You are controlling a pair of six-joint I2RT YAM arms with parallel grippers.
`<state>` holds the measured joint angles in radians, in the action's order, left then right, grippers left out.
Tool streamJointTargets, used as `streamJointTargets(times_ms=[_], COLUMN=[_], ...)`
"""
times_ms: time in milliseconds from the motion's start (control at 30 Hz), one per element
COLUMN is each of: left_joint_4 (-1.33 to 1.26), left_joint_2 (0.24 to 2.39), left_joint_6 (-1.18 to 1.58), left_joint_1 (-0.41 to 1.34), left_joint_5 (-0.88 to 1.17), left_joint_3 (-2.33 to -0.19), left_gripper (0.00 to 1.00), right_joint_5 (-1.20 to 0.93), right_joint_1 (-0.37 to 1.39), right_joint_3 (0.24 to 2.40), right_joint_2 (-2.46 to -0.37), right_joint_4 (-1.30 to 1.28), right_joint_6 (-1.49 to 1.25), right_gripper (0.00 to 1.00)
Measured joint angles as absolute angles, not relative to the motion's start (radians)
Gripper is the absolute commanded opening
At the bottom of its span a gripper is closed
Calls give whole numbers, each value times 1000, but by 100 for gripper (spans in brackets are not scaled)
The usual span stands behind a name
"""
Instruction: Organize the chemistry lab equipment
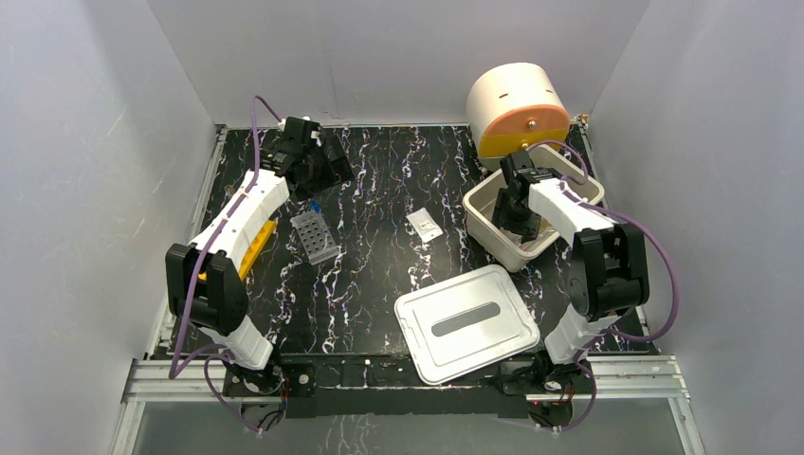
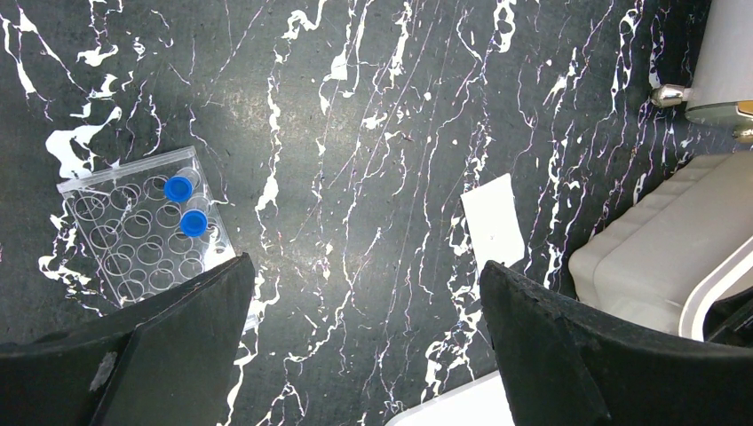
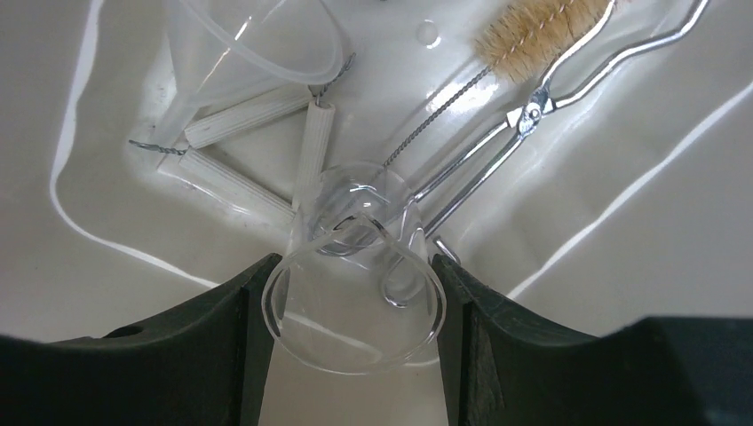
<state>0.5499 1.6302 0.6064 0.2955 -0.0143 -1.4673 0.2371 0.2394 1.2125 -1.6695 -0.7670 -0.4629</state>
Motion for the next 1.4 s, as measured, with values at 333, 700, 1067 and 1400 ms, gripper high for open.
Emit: streamJointTargets(times_ms=[333, 700, 1067, 1400], left_joint_4=[550, 550, 550, 550], left_joint_2=[1630, 1630, 1628, 1610], left_joint_6=[606, 606, 606, 605], left_joint_1=[295, 295, 295, 294], left_joint_5=[-15, -15, -14, 5], left_joint_3=[-1467, -1467, -1467, -1467], left_gripper=[98, 98, 98, 95], right_joint_5=[252, 251, 142, 131], right_joint_1=[241, 240, 259, 556], right_joint_3=[1194, 1257, 1479, 1635], right_joint_2=[-1692, -1621, -1545, -1645], right_joint_4=[-679, -747, -751, -671], right_joint_6=[-432, -426, -358, -278], right_gripper=[82, 91, 86, 82])
